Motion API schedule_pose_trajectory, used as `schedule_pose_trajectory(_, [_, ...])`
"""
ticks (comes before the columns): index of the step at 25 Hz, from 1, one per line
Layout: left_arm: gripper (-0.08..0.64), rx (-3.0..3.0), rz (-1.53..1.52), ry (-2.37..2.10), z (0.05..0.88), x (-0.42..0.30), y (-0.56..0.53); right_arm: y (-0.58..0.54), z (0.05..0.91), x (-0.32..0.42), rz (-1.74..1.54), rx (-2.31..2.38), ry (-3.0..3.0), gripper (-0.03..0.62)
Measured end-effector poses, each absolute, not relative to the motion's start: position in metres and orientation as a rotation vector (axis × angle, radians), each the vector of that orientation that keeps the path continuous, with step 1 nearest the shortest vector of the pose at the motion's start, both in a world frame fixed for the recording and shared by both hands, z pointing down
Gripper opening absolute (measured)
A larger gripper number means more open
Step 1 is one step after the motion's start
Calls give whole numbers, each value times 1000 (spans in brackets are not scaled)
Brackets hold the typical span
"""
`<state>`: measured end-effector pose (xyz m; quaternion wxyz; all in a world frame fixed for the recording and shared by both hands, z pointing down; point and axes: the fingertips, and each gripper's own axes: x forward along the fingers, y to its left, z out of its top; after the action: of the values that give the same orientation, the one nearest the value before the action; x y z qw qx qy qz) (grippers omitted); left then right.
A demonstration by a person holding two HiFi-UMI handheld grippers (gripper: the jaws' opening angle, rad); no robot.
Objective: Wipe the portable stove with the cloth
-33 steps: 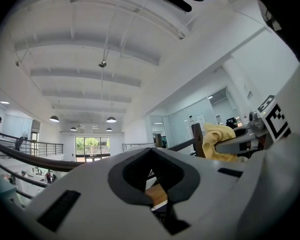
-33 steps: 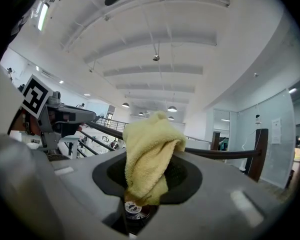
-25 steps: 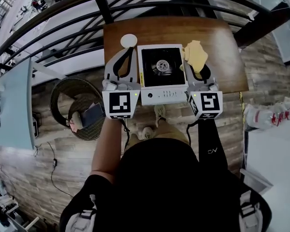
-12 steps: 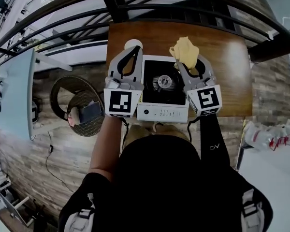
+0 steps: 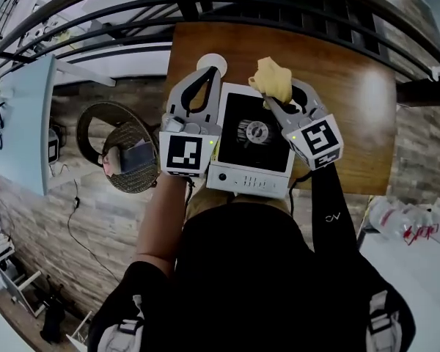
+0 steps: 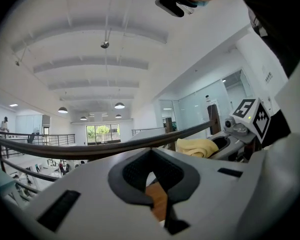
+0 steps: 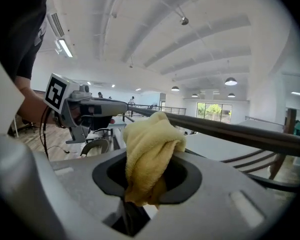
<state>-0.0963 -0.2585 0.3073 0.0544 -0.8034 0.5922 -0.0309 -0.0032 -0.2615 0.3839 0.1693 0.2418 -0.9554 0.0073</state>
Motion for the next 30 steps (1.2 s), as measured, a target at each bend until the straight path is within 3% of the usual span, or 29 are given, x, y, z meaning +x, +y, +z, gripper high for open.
schedule_pose_trajectory(6, [8,-2481,-109,1847,335,-109,-271,-303,433,-28,-73,394,-2517,123])
schedule_pose_trajectory(21, [8,-2520,-305,1876,386,-112,-266,-326,594,-65,-832,-555,-1669,122])
schedule_pose_trajectory(30, [8,-2532,-266,1870,383,-111,-265,-311,608,-32,-826,-686,-1581,120])
